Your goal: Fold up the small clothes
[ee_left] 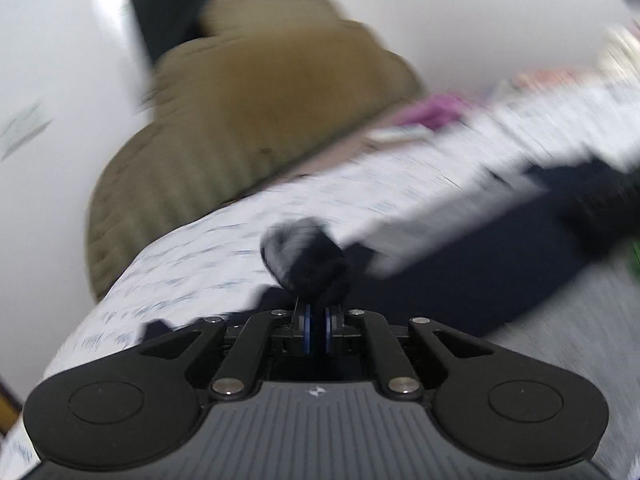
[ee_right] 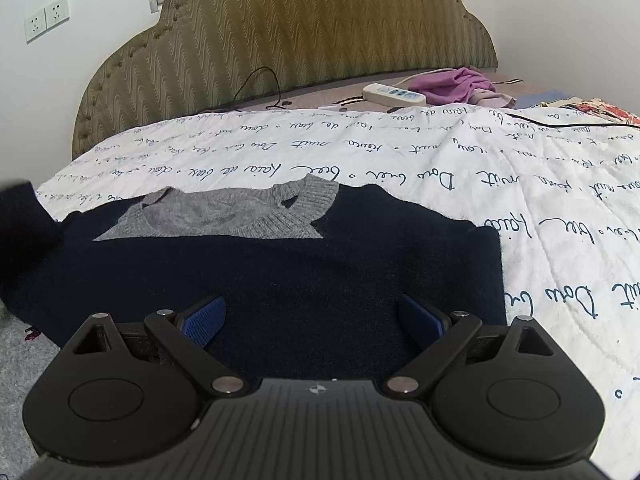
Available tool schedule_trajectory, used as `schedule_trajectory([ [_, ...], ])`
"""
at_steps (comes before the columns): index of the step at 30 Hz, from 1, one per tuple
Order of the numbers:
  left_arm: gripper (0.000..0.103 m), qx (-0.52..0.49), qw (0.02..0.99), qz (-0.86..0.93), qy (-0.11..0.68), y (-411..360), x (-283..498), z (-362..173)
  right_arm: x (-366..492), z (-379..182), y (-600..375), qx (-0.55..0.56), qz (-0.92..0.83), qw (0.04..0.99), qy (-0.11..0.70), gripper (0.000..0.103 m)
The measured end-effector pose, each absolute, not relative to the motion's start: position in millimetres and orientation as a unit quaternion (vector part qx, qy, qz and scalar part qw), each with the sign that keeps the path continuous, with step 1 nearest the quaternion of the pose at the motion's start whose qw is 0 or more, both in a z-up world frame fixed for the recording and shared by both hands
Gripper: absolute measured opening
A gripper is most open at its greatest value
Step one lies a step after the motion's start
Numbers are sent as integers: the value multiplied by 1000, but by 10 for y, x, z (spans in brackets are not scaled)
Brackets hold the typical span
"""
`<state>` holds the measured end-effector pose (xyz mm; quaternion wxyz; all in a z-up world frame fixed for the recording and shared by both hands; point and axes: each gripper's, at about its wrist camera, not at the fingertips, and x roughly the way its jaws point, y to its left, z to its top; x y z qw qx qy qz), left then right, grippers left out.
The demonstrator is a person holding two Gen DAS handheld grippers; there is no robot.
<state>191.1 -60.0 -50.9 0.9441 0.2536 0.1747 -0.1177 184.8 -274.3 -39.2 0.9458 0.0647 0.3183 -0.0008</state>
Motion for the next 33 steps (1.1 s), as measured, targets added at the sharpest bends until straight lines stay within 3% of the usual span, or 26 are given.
schedule_trajectory([
  [6, 6, 325, 926, -104, 161, -773, 1804, -741, 1867, -375, -2744, 68, 5, 944, 323, 97],
  [8, 6, 328, 926, -100, 158, -774, 1782, -764, 1915, -282, -2688, 62, -5, 941, 333, 92],
  [11, 6, 340, 925, -92, 142, -840, 1755, -774, 1963, -25, -2555, 152, 45, 935, 316, 92],
  [12, 6, 346, 924, -90, 134, -854, 1727, -780, 2009, 46, -2457, 180, 80, 928, 316, 97],
  [20, 11, 428, 894, -124, 46, -1028, 1356, -929, 2772, -66, -1684, 297, 214, 822, 437, 96],
  [22, 24, 451, 883, -130, 34, -1025, 1226, -963, 2839, -177, -1668, 338, 222, 793, 456, 95],
  [24, 71, 461, 877, -131, 26, -983, 1113, -975, 2805, -208, -1644, 340, 220, 789, 462, 95],
  [26, 87, 457, 882, -114, 6, -908, 1017, -952, 2757, -214, -1650, 328, 219, 792, 466, 95],
  [30, 88, 430, 895, -111, 41, -754, 987, -811, 2626, -206, -1758, 324, 213, 796, 466, 92],
  [33, 88, 383, 914, -106, 87, -622, 1066, -686, 2549, -234, -1822, 323, 214, 796, 465, 85],
])
